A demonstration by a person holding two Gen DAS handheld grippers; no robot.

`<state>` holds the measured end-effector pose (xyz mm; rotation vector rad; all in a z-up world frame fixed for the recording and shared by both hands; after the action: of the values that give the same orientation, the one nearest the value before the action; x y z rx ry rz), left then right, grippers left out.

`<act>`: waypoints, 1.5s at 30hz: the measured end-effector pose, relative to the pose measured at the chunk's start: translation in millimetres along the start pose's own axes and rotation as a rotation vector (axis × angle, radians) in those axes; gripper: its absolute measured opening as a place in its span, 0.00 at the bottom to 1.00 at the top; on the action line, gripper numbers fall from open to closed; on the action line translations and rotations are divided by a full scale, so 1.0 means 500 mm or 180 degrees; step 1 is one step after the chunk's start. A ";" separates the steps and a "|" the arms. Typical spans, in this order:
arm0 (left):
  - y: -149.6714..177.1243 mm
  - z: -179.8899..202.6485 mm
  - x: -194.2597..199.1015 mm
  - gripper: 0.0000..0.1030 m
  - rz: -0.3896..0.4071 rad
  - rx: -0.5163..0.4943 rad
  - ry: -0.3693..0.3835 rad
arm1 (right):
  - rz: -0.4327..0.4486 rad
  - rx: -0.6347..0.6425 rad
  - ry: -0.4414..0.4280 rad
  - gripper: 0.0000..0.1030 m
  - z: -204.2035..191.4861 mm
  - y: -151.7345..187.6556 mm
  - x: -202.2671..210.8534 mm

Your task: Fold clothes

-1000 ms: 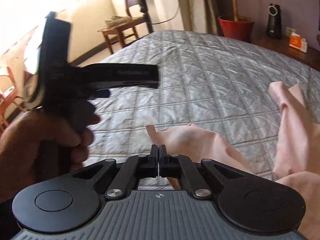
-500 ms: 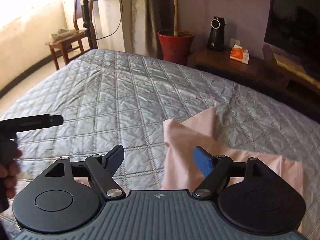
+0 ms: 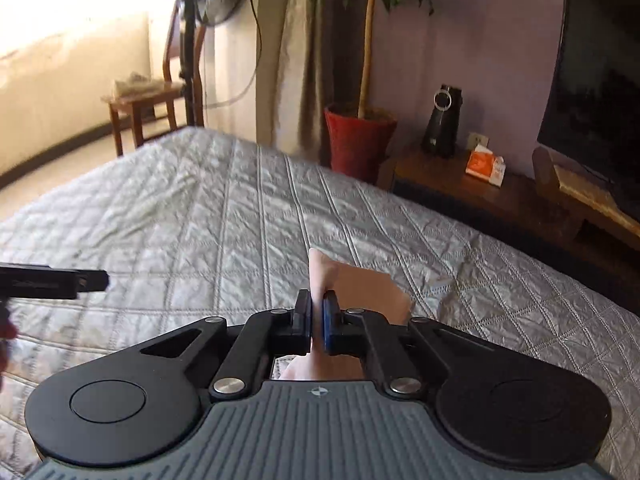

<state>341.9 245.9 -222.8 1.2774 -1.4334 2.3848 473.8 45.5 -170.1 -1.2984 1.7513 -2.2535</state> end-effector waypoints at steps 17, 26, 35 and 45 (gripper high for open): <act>0.005 0.010 -0.006 0.99 -0.0041 -0.0036 0.0004 | -0.0756 0.0246 -0.0279 0.73 -0.012 -0.074 -0.113; 0.011 0.001 -0.021 0.99 -0.0170 -0.0053 -0.0022 | -0.1328 -0.0107 0.0028 0.78 0.006 0.002 -0.301; 0.021 0.010 -0.024 0.99 -0.0261 -0.0109 0.0003 | -0.0699 -0.0183 -0.0143 0.08 0.002 -0.023 -0.222; 0.016 -0.008 -0.019 0.99 -0.0257 -0.0011 -0.0014 | -0.0478 0.0363 -0.1198 0.14 -0.147 0.042 -0.037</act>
<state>342.2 247.4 -236.0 1.3142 -1.3593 2.3282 432.3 105.3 -200.3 -1.7396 1.4203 -1.9693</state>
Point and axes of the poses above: each gripper's, at about its wrist camera, not at the fingertips, and x roughly against the way its jaws point, z to its right, y to its underside, the point moved 5 cm from there along -x, roughly the way its jaws point, and after that the axes turned 3 degrees about x, right-handed, at the moved point
